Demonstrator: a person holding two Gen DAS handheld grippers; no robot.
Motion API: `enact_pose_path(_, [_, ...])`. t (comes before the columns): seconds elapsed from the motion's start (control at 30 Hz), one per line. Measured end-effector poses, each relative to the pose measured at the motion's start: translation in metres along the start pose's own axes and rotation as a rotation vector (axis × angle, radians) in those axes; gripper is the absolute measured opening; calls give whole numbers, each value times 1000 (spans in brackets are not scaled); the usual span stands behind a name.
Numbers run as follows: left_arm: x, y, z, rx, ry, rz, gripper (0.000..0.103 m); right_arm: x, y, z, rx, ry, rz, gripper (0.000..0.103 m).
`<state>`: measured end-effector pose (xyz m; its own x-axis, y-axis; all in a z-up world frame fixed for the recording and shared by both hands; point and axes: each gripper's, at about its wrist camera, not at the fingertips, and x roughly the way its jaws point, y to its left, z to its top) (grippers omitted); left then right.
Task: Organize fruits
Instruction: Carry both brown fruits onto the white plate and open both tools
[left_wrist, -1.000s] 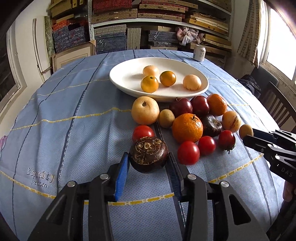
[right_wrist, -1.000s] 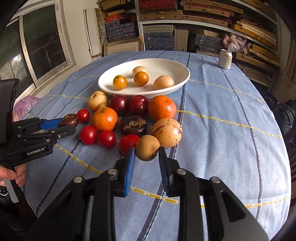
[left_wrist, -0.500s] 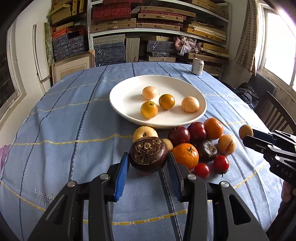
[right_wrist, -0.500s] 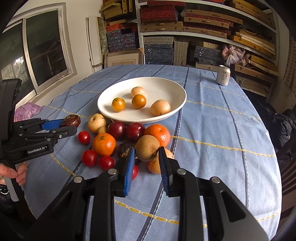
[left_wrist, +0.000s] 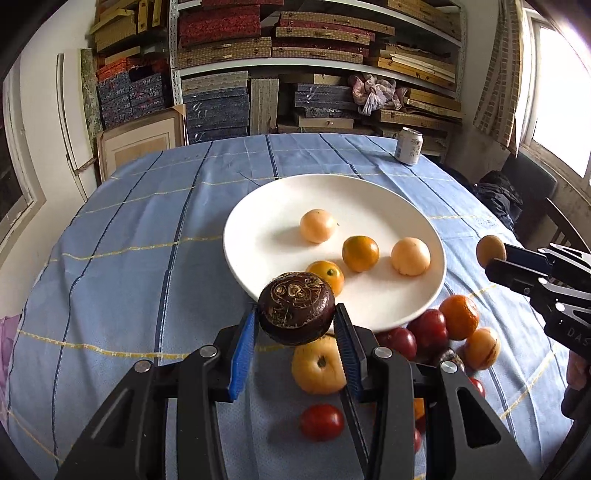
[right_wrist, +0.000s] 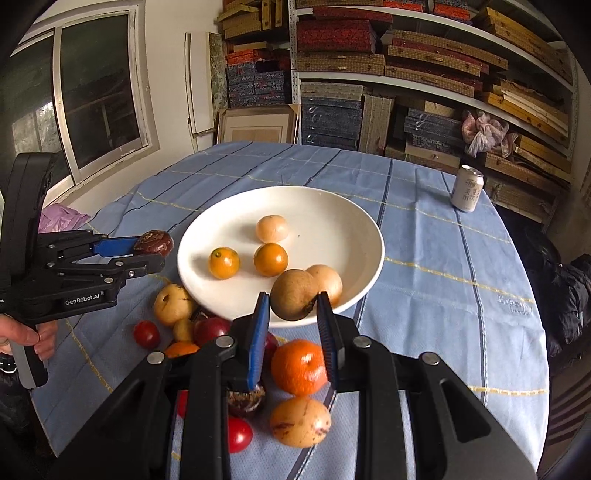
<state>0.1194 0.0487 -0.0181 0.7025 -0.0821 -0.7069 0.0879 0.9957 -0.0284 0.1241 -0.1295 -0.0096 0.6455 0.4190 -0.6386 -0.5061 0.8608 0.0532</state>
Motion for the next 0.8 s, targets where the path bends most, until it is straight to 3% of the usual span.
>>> enact_pose_path(0.37, [50, 21, 45, 8, 50, 63, 42, 72, -25, 46, -10, 59, 21, 25])
enact_pose_path(0.7, [74, 30, 53, 15, 81, 78, 42, 110, -40, 48, 7, 109, -2, 26])
enact_pose_path(0.73, [74, 31, 54, 7, 70, 80, 42, 111, -42, 47, 27, 105, -10, 33])
enact_pose_path(0.77, [73, 33, 55, -10, 45, 75, 46, 110, -46, 48, 53, 99, -19, 63])
enact_pose_path(0.8, [71, 36, 56, -28, 21, 76, 70, 110, -50, 48, 79, 94, -27, 79])
